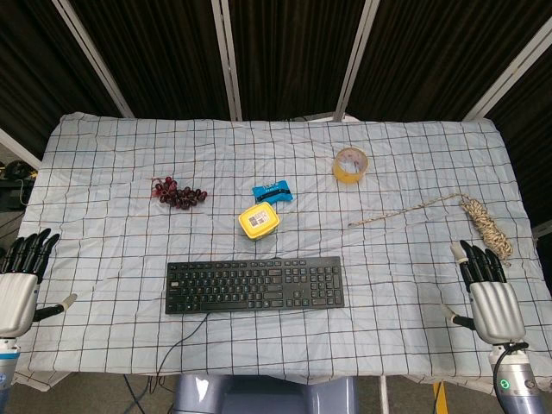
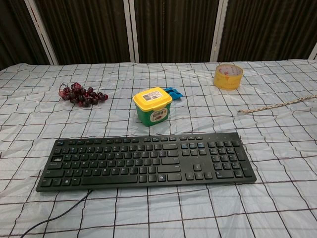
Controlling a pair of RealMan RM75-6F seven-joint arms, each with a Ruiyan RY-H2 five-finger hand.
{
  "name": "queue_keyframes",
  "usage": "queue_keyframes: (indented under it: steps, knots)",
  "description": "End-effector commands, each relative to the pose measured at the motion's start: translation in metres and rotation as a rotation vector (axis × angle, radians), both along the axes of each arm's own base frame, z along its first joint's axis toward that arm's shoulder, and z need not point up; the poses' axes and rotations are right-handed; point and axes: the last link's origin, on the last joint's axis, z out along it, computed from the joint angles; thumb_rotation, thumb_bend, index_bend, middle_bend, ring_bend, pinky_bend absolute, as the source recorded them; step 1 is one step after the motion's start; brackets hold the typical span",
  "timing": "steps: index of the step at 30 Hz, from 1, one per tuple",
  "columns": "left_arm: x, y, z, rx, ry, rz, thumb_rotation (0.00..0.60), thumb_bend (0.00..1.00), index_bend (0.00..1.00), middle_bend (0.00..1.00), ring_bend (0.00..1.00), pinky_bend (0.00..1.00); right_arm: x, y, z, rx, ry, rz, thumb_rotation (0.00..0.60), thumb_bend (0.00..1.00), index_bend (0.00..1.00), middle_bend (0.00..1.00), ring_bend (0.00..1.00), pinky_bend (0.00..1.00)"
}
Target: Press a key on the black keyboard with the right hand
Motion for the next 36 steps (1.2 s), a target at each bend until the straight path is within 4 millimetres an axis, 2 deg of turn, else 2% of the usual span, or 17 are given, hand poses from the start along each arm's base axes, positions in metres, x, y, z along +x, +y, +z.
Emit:
queue_keyframes:
  steps: [1,32,34,35,36]
  knots:
    - [0.000,0.000,0.000,0.000,0.001,0.000,0.600,0.04,0.00,0.00,0.00,0.00,0.000,0.000,0.000,0.000,0.000,0.000,0.600,0.10,0.00,0.00,0.00,0.01]
    - [-0.001,-0.002,0.003,0.010,-0.019,0.006,0.600,0.04,0.00,0.00,0.00,0.00,0.006,0.000,-0.004,0.076,-0.022,0.054,0.600,0.10,0.00,0.00,0.00,0.01]
    - [-0.001,-0.001,0.004,0.014,-0.021,0.006,0.600,0.04,0.00,0.00,0.00,0.00,0.009,-0.003,-0.004,0.090,-0.027,0.073,0.600,0.10,0.00,0.00,0.00,0.06]
    - [-0.001,-0.001,0.004,0.014,-0.020,0.006,0.600,0.04,0.00,0.00,0.00,0.00,0.013,-0.005,-0.005,0.102,-0.033,0.094,0.600,0.10,0.00,0.03,0.03,0.12]
    - [-0.001,-0.001,0.003,0.013,-0.021,0.008,0.600,0.04,0.00,0.00,0.00,0.00,0.016,-0.007,-0.005,0.111,-0.034,0.116,0.600,0.10,0.00,0.09,0.10,0.21]
